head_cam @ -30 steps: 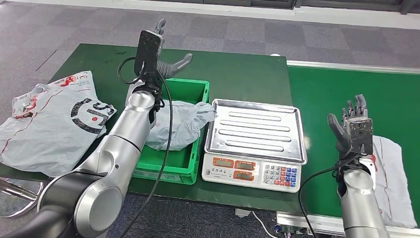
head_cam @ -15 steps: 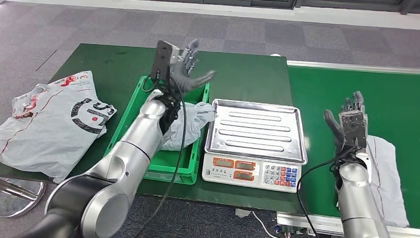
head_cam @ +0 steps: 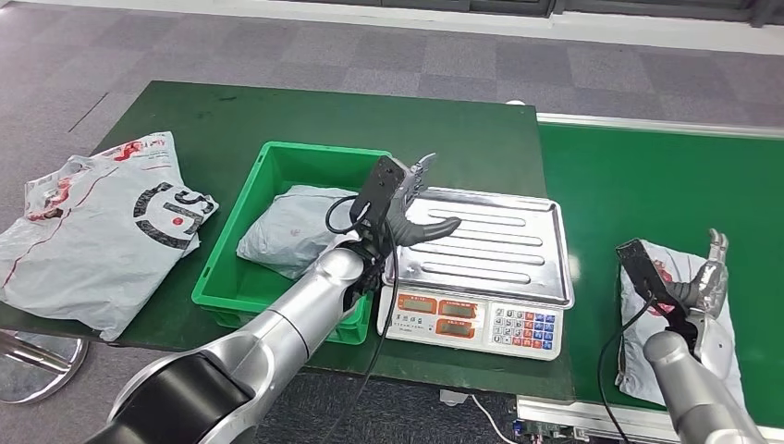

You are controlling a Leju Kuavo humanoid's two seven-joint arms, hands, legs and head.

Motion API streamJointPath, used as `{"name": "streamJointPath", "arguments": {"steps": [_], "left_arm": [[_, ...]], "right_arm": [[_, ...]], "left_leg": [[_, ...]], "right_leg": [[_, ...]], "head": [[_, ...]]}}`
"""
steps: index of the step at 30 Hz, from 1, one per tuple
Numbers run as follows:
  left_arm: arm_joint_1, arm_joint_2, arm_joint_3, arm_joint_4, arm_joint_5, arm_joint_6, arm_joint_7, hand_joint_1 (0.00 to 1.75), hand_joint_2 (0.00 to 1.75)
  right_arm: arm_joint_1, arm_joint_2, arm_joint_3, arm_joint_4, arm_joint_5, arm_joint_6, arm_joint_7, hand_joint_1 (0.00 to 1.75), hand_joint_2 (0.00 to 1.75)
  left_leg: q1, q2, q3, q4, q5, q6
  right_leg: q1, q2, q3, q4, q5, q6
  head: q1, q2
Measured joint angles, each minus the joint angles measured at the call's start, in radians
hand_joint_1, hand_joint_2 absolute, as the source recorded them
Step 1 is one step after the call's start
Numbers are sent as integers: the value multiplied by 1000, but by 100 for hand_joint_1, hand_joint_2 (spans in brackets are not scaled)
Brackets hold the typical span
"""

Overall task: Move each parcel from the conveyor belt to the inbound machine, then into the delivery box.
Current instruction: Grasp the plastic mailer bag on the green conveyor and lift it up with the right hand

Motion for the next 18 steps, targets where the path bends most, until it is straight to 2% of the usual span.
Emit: {"name": "streamJointPath", "arguments": {"steps": [3, 6, 12, 15, 18], "left_arm": [[0, 0, -10, 6, -9, 7, -5, 0, 175], [0, 0, -11, 8, -16, 17, -6, 0, 175], [0, 4, -11, 8, -39, 25, -6, 0, 175], [-1, 7, -11, 8, -53, 25, -6, 0, 175], [-2, 11, -11, 6, -64, 25, -4, 0, 175]], "right_arm": [[2, -13, 9, 34, 69, 13, 66, 0, 175], [2, -21, 20, 65, 128, 77, 142, 0, 175], [2, -32, 54, 101, 238, 368, 261, 0, 175], [-6, -36, 69, 113, 262, 532, 260, 0, 175], [-22, -45, 87, 120, 284, 655, 236, 0, 175]], "left_leg": [[0, 1, 0, 0, 0, 0], [0, 1, 0, 0, 0, 0], [0, 1, 0, 0, 0, 0], [0, 1, 0, 0, 0, 0], [0, 0, 0, 0, 0, 0]], "right_leg": [[0, 1, 0, 0, 0, 0], [0, 1, 0, 0, 0, 0], [0, 1, 0, 0, 0, 0], [0, 1, 0, 0, 0, 0], [0, 0, 0, 0, 0, 0]], "head": [[0, 0], [0, 0], [0, 0], [0, 0], [0, 0]]}}
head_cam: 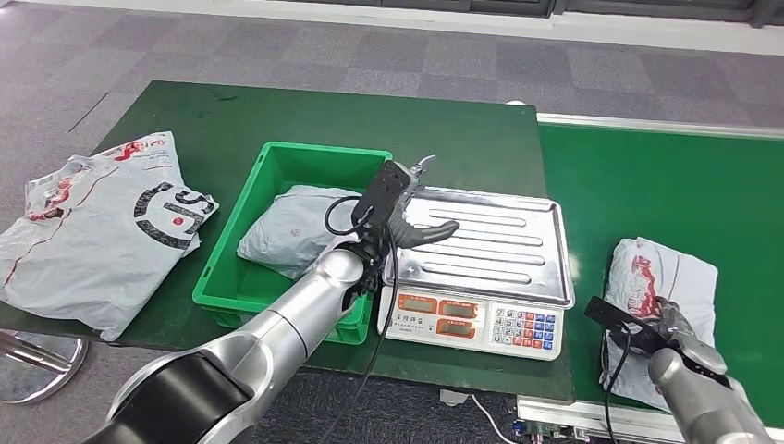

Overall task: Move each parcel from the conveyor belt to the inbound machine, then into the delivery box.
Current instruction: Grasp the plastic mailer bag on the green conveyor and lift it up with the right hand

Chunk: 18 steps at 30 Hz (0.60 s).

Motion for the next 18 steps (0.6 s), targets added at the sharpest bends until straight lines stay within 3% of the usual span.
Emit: {"name": "streamJointPath", "arguments": {"steps": [5, 8, 12, 18], "left_arm": [[-3, 6, 0, -9, -16, 3, 6, 0, 175], [-4, 7, 0, -15, -19, 5, 8, 0, 175], [-5, 9, 0, -18, -20, 6, 9, 0, 175], [-5, 11, 0, -27, -33, 13, 19, 0, 175]], "right_arm": [[-40, -16, 42, 11, 26, 164, -61, 0, 175], [-57, -22, 54, 16, 30, 201, -79, 4, 175], [-66, -25, 69, 20, 32, 207, -81, 175, 175], [-87, -25, 87, 21, 36, 181, -79, 175, 175]], "left_leg": [[0, 0, 0, 0, 0, 0], [0, 0, 1, 0, 0, 0], [0, 0, 1, 0, 0, 0], [0, 0, 1, 0, 0, 0]], "right_leg": [[0, 0, 0, 0, 0, 0], [0, 0, 1, 0, 0, 0], [0, 0, 1, 0, 0, 0], [0, 0, 2, 0, 1, 0]], "head": [[0, 0], [0, 0], [0, 0], [0, 0]]}}
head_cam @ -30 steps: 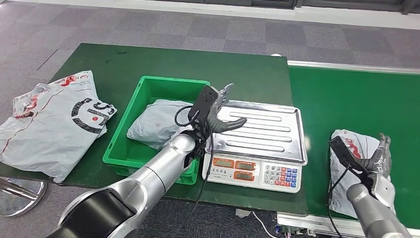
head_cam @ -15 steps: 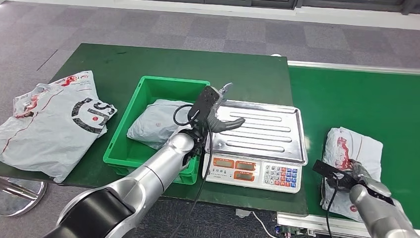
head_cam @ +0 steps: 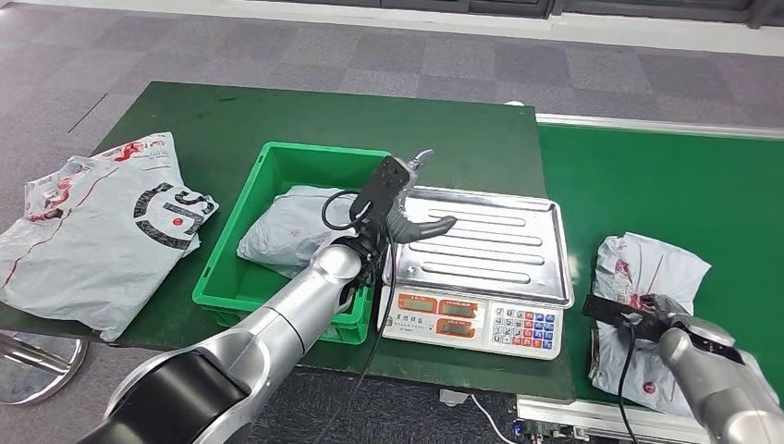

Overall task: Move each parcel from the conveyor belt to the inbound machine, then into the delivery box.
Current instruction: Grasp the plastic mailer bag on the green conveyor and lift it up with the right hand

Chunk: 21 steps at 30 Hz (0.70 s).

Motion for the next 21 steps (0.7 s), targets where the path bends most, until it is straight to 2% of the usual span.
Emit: {"name": "streamJointPath", "arguments": {"steps": [3, 7, 12, 16, 21], "left_arm": [[2, 3, 0, -10, -9, 8, 5, 0, 175], [10, 11, 4, -25, -25, 15, 6, 0, 175], [11, 18, 16, -35, -40, 21, 6, 0, 175], [11, 21, 32, -37, -45, 24, 5, 0, 175], [11, 23, 39, -37, -46, 24, 3, 0, 175]], "right_arm": [[-13, 7, 3, -1, -7, -74, 18, 175, 175], [-17, 19, 2, -29, -25, -252, 28, 175, 175], [-8, 34, -23, -162, -57, -432, -13, 175, 175], [8, 43, -53, -290, -74, -464, -33, 175, 175], [30, 46, -70, -368, -77, -467, -38, 175, 175]], "left_leg": [[0, 0, 0, 0, 0, 0], [0, 0, 0, 0, 0, 0], [0, 0, 0, 0, 0, 0], [0, -1, 0, 0, 0, 0], [0, -1, 0, 0, 0, 0]], "right_leg": [[0, 0, 0, 0, 0, 0], [0, 0, 0, 0, 0, 0], [0, 0, -1, 1, 0, 0], [0, -1, -1, 1, 0, 0], [0, -1, -1, 1, 0, 0]], "head": [[0, 0], [0, 0], [0, 0], [0, 0], [0, 0]]}}
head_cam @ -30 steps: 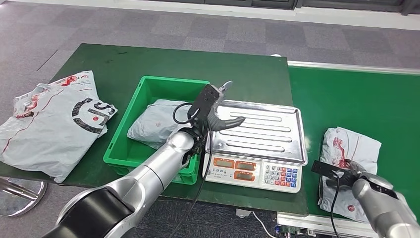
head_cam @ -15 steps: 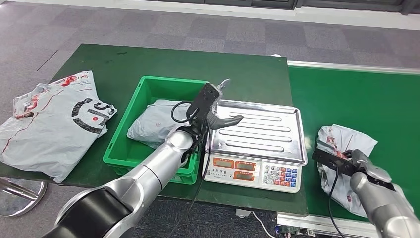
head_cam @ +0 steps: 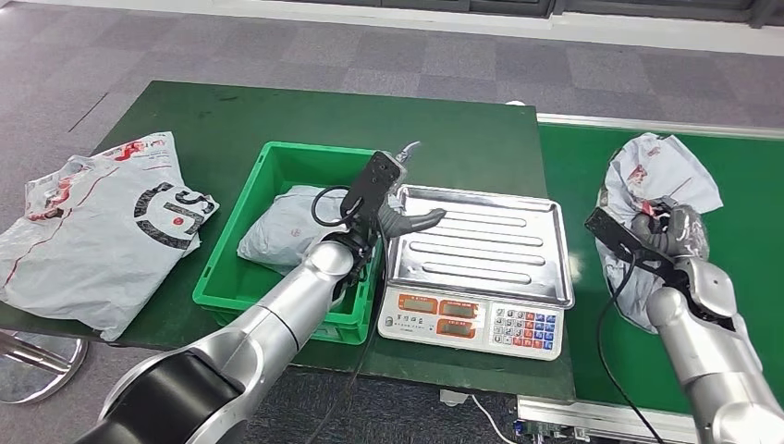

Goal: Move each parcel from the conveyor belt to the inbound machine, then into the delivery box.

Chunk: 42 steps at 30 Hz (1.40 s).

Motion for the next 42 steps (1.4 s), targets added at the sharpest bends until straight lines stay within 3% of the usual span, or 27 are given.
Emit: {"name": "streamJointPath", "arguments": {"steps": [8, 17, 22, 30, 39, 40, 42], "left_arm": [[-1, 1, 11, -2, -8, 0, -24, 0, 175], [-25, -16, 22, -3, -17, 1, -25, 0, 175], [-41, -28, 25, -1, -19, -2, -12, 0, 175], [-47, -36, 25, 1, -17, 11, -4, 0, 175], [-47, -42, 25, 1, -14, 28, 7, 0, 175], [-47, -42, 25, 1, -14, 29, 7, 0, 175], [-47, -42, 25, 1, -14, 32, 8, 0, 175]], "right_arm": [[65, 21, -59, -213, -61, -64, -71, 175, 175], [-17, 34, -67, -288, -157, 104, -128, 175, 175], [-45, 73, 18, -285, -191, 164, -113, 175, 175], [-26, 110, 203, -267, -339, 356, -122, 175, 175], [-16, 169, 337, -130, -385, 412, -152, 175, 175], [-16, 177, 344, -109, -390, 416, -157, 150, 175], [-17, 193, 355, -72, -399, 418, -168, 63, 175]], "left_leg": [[0, 0, 0, 0, 0, 0], [0, 0, 0, 0, 1, -1], [0, 1, 0, 0, 1, -1], [1, 0, 0, -1, 1, -2], [1, 0, 0, -1, 2, -2], [1, 0, 0, -1, 2, -2], [1, 0, 0, -1, 2, -2]], "right_leg": [[0, 0, 0, 0, 0, 0], [0, 0, 1, 0, 0, 0], [1, 1, 0, 0, 1, -1], [1, 0, 0, 0, 0, -1], [1, 0, 0, 0, 0, -1], [1, 0, 0, 0, 0, -1], [1, 0, 0, 0, 0, -1]], "head": [[0, 0], [0, 0], [0, 0], [0, 0], [0, 0], [0, 0], [0, 0]]}}
